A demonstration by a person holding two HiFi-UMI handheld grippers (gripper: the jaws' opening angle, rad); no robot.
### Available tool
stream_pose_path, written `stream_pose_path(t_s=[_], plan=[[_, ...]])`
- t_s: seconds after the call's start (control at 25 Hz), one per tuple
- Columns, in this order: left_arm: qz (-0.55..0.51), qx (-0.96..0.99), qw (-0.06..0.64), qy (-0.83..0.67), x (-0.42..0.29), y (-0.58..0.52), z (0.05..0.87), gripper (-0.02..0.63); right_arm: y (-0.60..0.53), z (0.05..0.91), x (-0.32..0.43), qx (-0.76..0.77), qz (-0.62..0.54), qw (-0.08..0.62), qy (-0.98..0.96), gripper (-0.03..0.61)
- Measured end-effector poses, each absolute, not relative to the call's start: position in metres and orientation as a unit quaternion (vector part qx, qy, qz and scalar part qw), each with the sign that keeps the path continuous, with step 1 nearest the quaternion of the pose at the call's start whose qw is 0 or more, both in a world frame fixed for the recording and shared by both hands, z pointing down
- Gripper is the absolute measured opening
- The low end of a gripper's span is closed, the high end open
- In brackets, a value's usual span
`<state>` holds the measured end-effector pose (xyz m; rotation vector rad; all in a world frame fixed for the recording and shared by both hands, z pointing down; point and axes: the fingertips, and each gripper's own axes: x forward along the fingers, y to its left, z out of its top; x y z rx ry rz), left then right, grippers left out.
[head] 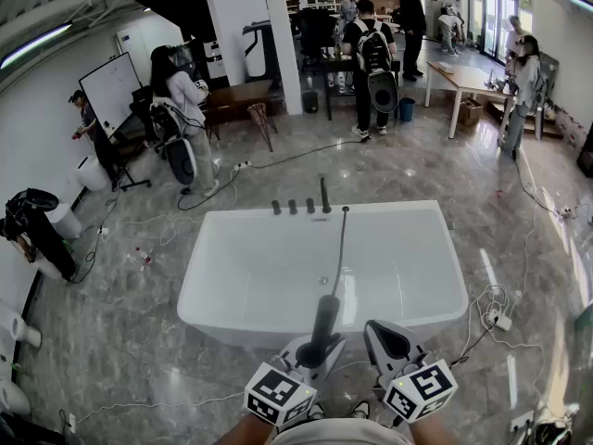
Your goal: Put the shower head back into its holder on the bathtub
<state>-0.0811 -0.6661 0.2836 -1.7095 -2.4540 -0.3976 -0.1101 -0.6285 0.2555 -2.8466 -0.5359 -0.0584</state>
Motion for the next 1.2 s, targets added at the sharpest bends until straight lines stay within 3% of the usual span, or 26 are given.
stream_pose_path(t_s=[1.2], plan=[[-0.124,-0.549,0.07,-0.824,-0.106,-0.646,0.282,0.032,-0.622,0.255,-0.126,-0.973,-0.002,0.147,-0.18,0.014]])
